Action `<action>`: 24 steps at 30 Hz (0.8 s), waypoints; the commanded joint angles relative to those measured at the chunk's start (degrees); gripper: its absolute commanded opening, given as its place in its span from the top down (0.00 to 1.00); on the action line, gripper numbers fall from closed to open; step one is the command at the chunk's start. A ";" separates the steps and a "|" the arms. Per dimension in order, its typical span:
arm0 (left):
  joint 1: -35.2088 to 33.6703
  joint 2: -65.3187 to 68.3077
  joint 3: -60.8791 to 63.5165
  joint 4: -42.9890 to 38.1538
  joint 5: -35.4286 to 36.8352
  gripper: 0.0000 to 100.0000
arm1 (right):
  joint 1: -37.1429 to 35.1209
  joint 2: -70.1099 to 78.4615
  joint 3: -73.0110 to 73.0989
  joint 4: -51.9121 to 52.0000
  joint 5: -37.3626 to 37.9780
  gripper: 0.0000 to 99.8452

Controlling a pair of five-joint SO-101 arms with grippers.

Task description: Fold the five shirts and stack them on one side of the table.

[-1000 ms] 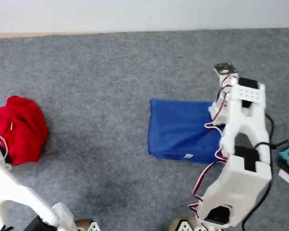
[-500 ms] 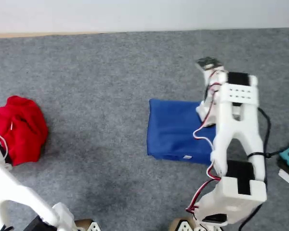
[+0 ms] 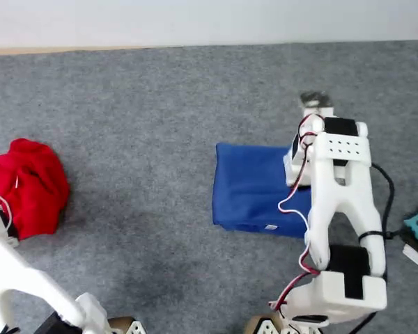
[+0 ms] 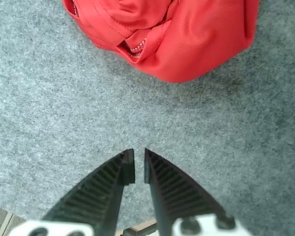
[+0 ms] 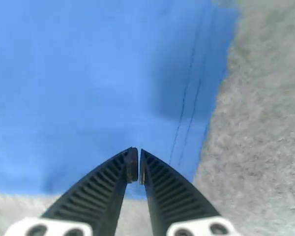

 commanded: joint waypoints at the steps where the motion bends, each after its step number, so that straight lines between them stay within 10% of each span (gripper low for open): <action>1: 0.26 -1.67 -0.57 0.53 0.18 0.96 | -0.75 -1.45 -2.73 -1.80 -8.09 0.89; 7: 0.35 -1.67 -0.57 0.53 0.18 0.96 | -0.92 4.53 -3.08 -2.07 -18.29 0.65; 24: 0.35 -1.67 -0.57 0.18 0.18 0.96 | -0.48 12.97 -11.34 -5.05 -18.46 0.66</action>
